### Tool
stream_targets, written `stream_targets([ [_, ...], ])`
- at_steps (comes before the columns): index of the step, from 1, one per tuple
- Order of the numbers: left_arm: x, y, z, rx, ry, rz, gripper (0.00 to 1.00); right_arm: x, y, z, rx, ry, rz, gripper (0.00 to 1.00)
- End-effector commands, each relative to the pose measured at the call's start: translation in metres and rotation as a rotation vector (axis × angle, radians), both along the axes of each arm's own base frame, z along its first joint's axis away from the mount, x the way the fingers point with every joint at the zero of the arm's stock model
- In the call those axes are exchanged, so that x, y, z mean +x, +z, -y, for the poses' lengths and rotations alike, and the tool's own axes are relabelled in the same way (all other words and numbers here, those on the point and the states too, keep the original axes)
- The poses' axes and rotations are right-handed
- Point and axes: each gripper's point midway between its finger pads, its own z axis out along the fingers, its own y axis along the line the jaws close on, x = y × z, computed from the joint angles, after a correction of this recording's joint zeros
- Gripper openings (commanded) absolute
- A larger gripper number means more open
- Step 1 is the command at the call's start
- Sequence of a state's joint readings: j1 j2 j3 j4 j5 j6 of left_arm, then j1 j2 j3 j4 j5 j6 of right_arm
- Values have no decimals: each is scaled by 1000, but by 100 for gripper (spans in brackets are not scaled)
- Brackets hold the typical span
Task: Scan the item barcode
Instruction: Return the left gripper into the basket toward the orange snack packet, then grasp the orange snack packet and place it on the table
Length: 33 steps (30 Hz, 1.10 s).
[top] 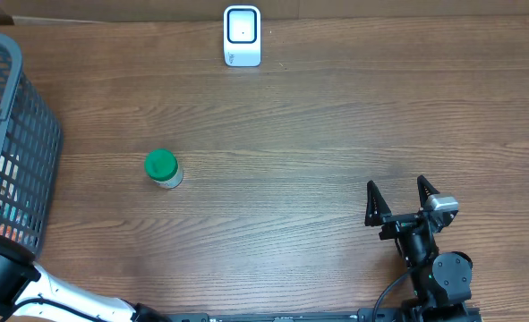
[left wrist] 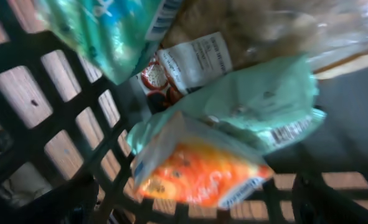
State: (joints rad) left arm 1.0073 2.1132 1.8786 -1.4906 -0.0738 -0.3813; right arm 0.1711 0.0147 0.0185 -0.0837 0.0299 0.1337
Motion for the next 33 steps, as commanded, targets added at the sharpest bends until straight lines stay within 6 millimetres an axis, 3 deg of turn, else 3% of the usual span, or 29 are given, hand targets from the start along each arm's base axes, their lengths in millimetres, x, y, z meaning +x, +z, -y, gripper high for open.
stream_targets([
  [1, -3, -20, 7, -23, -39, -37, 88, 0, -2, 0, -4, 0, 4, 100],
  [4, -2, -35, 11, -26, -47, -39, 86, 0, -2, 0, -4, 0, 4, 100],
  [8, 2, -51, 16, -33, -54, -22, 76, 0, -2, 0, -4, 0, 4, 100],
  [12, 7, -56, 18, -29, -67, -19, 37, 0, -2, 0, -4, 0, 4, 100],
  [16, 8, -55, 19, -28, -70, -19, 8, 0, -2, 0, -4, 0, 4, 100],
  [17, 8, -54, 18, -27, -70, -18, 4, 0, -2, 0, -4, 0, 4, 100],
  [24, 14, -29, 10, -6, -63, -4, 4, 0, -2, 0, -4, 0, 4, 100],
  [33, 45, 46, -3, 57, -61, 147, 4, 0, -2, 0, -4, 0, 4, 100],
])
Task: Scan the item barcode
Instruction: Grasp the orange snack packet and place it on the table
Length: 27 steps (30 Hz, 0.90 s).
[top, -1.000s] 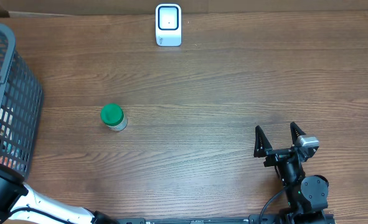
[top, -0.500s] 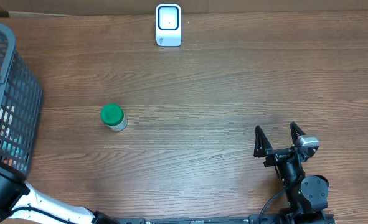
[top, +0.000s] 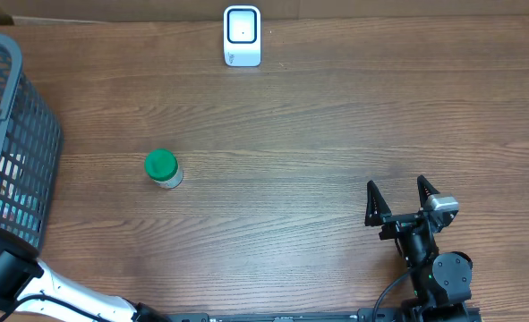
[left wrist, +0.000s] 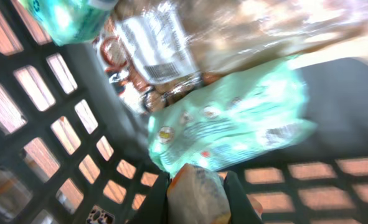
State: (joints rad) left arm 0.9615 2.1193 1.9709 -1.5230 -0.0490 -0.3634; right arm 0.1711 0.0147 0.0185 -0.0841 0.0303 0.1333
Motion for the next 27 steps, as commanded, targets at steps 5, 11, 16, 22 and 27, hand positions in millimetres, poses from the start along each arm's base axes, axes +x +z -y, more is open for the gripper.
stream_targets([
  [5, 41, 72, -1, 64, -21, 212, 4, 0, -2, 0, -4, 1, 4, 100],
  [11, 70, 141, 13, 179, -109, 377, 4, 0, -2, 0, -3, 0, 4, 100],
  [16, 90, 209, 49, 315, -221, 522, 4, 0, -2, 0, -4, 1, 4, 100],
  [22, 118, 263, 144, 328, -497, 698, 4, 0, -2, 0, -4, 1, 4, 100],
  [27, 147, 272, 264, 235, -851, 776, 10, 0, -2, 0, -4, 1, 4, 100],
])
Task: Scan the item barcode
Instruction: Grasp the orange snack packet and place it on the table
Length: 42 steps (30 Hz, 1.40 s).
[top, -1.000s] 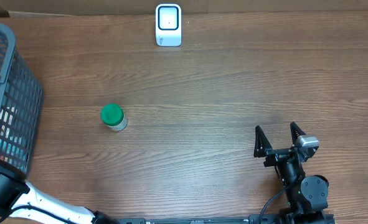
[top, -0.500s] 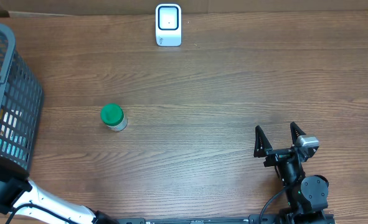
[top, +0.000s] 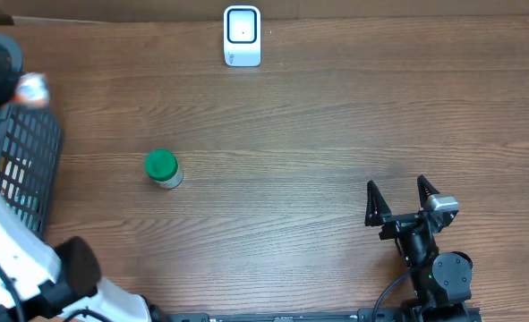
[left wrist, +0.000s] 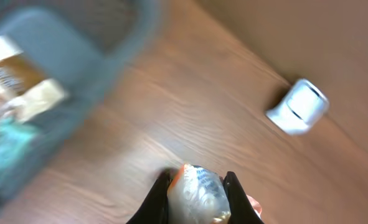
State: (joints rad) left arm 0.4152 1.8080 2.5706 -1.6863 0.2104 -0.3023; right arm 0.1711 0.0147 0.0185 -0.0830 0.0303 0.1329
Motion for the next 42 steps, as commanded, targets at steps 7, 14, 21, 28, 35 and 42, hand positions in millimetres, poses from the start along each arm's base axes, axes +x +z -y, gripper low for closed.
stream_targets([
  [7, 18, -75, 167, 87, -502, -260, 9, 0, -2, 0, -3, 1, 3, 100],
  [14, 17, -174, 236, 129, -707, -439, 10, 0, -2, 0, -3, 0, 3, 100],
  [21, 17, -255, 281, 26, -780, -451, 20, 0, -2, 0, -3, 0, 3, 100],
  [28, 11, -291, 297, -57, -767, -450, 33, 0, -2, 0, -3, 1, 3, 100],
  [35, 10, -284, 266, -37, -680, -512, 99, 0, -2, 0, -3, 0, 3, 100],
  [42, 30, -182, 212, 20, -580, -421, 100, 0, -2, 0, -3, 1, 4, 100],
])
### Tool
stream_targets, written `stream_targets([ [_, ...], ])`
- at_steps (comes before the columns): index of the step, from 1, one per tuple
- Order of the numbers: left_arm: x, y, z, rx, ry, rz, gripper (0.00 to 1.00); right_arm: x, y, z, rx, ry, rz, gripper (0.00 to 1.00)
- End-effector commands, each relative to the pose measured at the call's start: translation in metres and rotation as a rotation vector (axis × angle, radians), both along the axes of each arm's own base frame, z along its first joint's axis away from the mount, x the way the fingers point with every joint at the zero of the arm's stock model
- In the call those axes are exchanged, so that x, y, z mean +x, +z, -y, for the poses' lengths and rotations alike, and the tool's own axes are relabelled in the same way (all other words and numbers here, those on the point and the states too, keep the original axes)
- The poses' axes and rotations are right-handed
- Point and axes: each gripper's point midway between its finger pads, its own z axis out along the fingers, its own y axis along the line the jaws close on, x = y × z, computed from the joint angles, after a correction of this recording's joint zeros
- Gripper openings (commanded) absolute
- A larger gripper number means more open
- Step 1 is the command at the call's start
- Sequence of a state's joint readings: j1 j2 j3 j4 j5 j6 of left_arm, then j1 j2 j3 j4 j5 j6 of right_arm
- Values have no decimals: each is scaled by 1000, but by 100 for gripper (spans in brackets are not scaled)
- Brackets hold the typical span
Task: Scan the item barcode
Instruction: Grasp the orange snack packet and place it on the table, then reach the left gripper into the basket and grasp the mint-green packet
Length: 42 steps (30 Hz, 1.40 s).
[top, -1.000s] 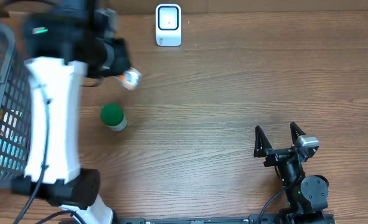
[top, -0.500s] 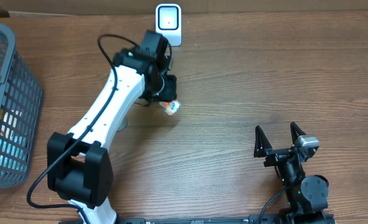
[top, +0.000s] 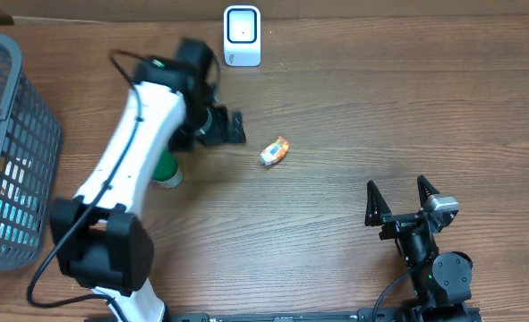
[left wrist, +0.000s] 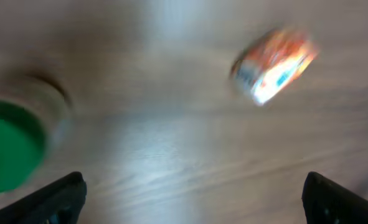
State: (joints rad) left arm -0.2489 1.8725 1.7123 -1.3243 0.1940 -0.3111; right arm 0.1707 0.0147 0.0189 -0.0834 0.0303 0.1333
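A small orange and white packet [top: 274,151] lies loose on the wooden table, below and to the right of the white barcode scanner [top: 243,36] at the back edge. My left gripper [top: 232,127] hovers just left of the packet, wide open and empty. In the blurred left wrist view the packet [left wrist: 272,62] lies ahead of the spread dark fingertips [left wrist: 59,200], apart from them. My right gripper [top: 396,185] stands open at the front right, far from the packet.
A jar with a green lid [top: 164,170] stands under my left arm, partly hidden by it, and its lid [left wrist: 9,146] shows beside the left finger. A grey mesh basket [top: 31,134] with several packets fills the left edge.
My left gripper was shut on the orange packet up by the basket. Now it is open over the table's middle, and the packet lies on the wood to its right.
My left gripper was open inside the basket over several packets. Then it was shut on the orange packet there. Then it held the packet outside the basket with the scanner ahead. Now the packet lies on the table below the scanner. The right arm stayed still.
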Motion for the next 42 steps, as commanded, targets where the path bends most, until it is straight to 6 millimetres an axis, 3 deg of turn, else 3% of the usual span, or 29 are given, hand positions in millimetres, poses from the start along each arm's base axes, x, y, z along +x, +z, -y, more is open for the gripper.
stream_targets([
  [1, 28, 84, -33, 18, 67, 200, 100, 0, -2, 0, -4, 1, 3, 100],
  [5, 31, 164, -71, 18, 167, 379, 97, 0, -2, 0, -4, 1, 3, 100],
  [8, 20, 216, -116, 62, 313, 511, 94, 0, -2, 0, -3, 1, 3, 100],
  [12, -8, 256, -190, 171, 548, 617, 95, 0, -2, 0, -4, 1, 3, 100],
  [15, -35, 263, -246, 258, 748, 615, 98, 0, -2, 0, -3, 1, 3, 100],
  [16, -46, 262, -267, 276, 832, 602, 100, 0, -2, 0, -3, 1, 3, 100],
  [20, -66, 251, -307, 262, 987, 549, 100, 0, -2, 0, -4, 1, 3, 100],
  [29, -96, 204, -380, 283, 1230, 391, 100, 0, -2, 0, -4, 1, 3, 100],
  [36, -94, 151, -405, 266, 1239, 237, 99, 0, -2, 0, -3, 1, 3, 100],
  [42, -96, 99, -414, 241, 1239, 79, 98, 0, -2, 0, -4, 1, 3, 100],
])
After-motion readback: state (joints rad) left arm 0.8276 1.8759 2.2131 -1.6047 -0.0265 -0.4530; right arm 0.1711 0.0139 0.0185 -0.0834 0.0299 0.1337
